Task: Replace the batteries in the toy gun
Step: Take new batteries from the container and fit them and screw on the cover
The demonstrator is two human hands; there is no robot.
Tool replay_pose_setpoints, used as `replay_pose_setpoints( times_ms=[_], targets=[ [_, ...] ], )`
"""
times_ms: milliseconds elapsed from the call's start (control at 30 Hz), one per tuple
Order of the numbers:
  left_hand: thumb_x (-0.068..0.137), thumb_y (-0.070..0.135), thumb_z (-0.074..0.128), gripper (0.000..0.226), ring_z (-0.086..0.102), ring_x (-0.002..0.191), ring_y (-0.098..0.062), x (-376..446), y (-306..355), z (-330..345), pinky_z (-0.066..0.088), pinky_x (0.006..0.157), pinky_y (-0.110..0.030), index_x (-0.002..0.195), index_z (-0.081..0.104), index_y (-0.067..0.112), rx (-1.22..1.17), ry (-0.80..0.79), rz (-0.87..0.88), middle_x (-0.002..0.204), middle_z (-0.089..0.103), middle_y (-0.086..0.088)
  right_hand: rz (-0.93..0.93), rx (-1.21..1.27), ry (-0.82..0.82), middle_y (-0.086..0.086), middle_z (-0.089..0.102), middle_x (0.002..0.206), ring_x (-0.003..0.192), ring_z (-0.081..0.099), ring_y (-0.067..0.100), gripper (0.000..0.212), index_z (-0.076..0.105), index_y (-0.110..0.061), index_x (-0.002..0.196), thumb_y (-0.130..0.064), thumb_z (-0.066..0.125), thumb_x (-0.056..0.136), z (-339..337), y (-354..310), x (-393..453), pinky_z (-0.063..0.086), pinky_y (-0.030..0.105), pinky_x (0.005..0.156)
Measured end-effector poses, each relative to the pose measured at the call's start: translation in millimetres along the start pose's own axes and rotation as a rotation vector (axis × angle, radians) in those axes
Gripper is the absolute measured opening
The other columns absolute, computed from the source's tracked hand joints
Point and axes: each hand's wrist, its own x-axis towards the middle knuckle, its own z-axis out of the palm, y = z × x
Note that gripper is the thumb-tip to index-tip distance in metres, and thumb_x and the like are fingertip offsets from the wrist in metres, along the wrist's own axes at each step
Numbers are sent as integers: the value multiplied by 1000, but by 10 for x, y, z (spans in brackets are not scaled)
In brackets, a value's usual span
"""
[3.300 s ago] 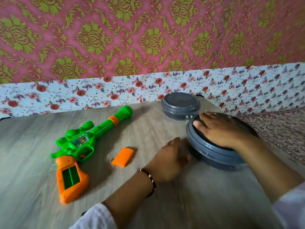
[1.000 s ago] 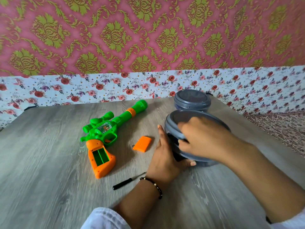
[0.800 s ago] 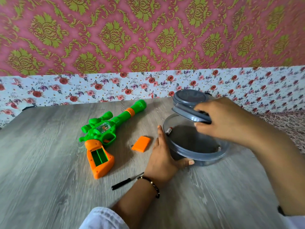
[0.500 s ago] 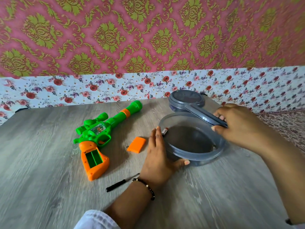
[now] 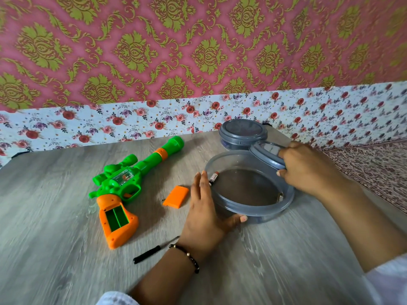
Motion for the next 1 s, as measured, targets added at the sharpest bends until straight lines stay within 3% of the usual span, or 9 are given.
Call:
replay_pose_setpoints(
  times_ms=[100, 167, 267, 400, 500, 733, 800, 900, 1000],
  targets=[
    [60, 71, 64, 122, 5, 147, -23, 12, -42, 65, 3, 116, -29, 151, 9, 12, 143, 111, 63, 159, 7, -5, -134, 147, -17, 2, 54, 107, 96, 56, 24, 20, 63, -21, 103, -25, 65, 84, -112, -174, -62, 47, 33, 76],
    [59, 76, 52, 112, 9, 146, -27, 23, -84, 114, 2, 117, -34, 148, 25, 14, 217, 160, 109, 157, 18, -5, -190, 219, -226, -2, 60, 94, 85, 58, 21, 6, 64, -22, 85, -27, 63, 86, -143, -325, -75, 46, 30, 71],
    [63, 75, 50, 95, 10, 146, -28, 14, -104, 126, 7, 119, -40, 137, 42, 17, 214, 157, 134, 154, 25, -2, -157, 3, -539, 5, 57, 84, 81, 56, 24, 25, 54, -17, 73, -36, 61, 87, -88, -479, 13, 42, 26, 68],
    [63, 75, 50, 82, 13, 145, -29, 19, -118, 133, 14, 118, -48, 120, 50, 17, 246, 168, 132, 150, 30, -3, -99, -136, -733, 3, 52, 68, 55, 51, 18, 28, 63, -7, 95, -32, 64, 84, -36, -554, 136, 44, 26, 52],
    [63, 75, 51, 76, 17, 144, -30, 21, -126, 138, 14, 118, -47, 115, 50, 18, 238, 168, 142, 149, 32, -3, -89, -107, -812, 10, 63, 87, 56, 53, 18, 24, 64, -2, 102, -19, 58, 86, -19, -598, 174, 43, 24, 45],
    [62, 75, 49, 77, 16, 143, -28, 13, -119, 131, 11, 118, -40, 116, 49, 19, 217, 174, 140, 148, 31, -2, -176, -13, -891, 7, 57, 85, 56, 51, 15, 29, 58, -1, 107, -18, 63, 84, -16, -694, 153, 42, 17, 38],
    [62, 75, 49, 76, 17, 143, -28, 18, -124, 134, 12, 118, -40, 115, 48, 20, 222, 171, 144, 148, 32, -2, -209, 17, -856, 4, 53, 79, 60, 52, 16, 22, 57, -7, 100, -16, 64, 82, -6, -696, 147, 43, 20, 42],
    [62, 74, 51, 75, 20, 142, -29, 21, -125, 142, 14, 117, -40, 114, 48, 21, 220, 180, 147, 147, 33, -2, -227, 88, -792, 7, 62, 87, 73, 59, 22, 30, 61, -10, 94, -17, 75, 69, 43, -676, 136, 43, 26, 55],
    [61, 73, 52, 75, 19, 142, -28, 13, -131, 142, 15, 117, -40, 115, 48, 22, 218, 192, 134, 147, 32, 0, -233, 155, -686, 5, 59, 78, 64, 56, 19, 15, 62, -11, 89, -8, 65, 75, 116, -635, 120, 41, 24, 51]
  ],
)
